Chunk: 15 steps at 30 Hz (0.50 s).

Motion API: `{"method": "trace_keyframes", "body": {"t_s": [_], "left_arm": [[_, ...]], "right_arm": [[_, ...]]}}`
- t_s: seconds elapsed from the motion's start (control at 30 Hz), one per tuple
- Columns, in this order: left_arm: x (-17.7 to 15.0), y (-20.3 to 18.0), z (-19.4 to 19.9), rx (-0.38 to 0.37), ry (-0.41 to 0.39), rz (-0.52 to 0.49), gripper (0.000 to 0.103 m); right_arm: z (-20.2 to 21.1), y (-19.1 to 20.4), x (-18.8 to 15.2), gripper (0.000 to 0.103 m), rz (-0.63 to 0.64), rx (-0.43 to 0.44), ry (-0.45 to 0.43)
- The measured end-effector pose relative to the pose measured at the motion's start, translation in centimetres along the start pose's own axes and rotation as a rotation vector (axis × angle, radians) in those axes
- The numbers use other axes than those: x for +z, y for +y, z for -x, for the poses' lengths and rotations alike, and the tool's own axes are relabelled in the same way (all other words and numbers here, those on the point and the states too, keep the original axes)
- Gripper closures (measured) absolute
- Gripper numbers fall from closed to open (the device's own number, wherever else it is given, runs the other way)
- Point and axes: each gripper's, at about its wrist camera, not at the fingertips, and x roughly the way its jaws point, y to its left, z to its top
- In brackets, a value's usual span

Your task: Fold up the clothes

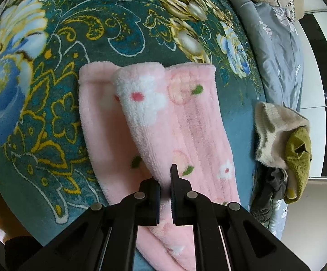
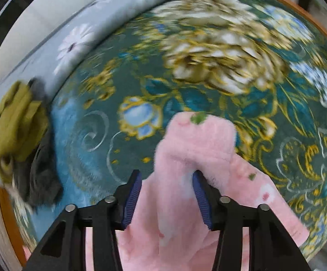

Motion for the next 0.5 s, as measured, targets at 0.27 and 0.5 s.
{"method": "trace_keyframes", "body": {"t_s": [0.27,0.5], "left_arm": [[1.4,-1.1,0.7,0.012,-0.024,-0.015,0.1],[2.3,-4.2,6.7,-0.29,-0.163,-0.099,0.1]], "right_arm": [[7.1,-2.0,2.2,0.1,-0.028,0.245,-0.059],[13.5,-8.7,-2.2,0.1,-0.076,0.486,-0.227]]}}
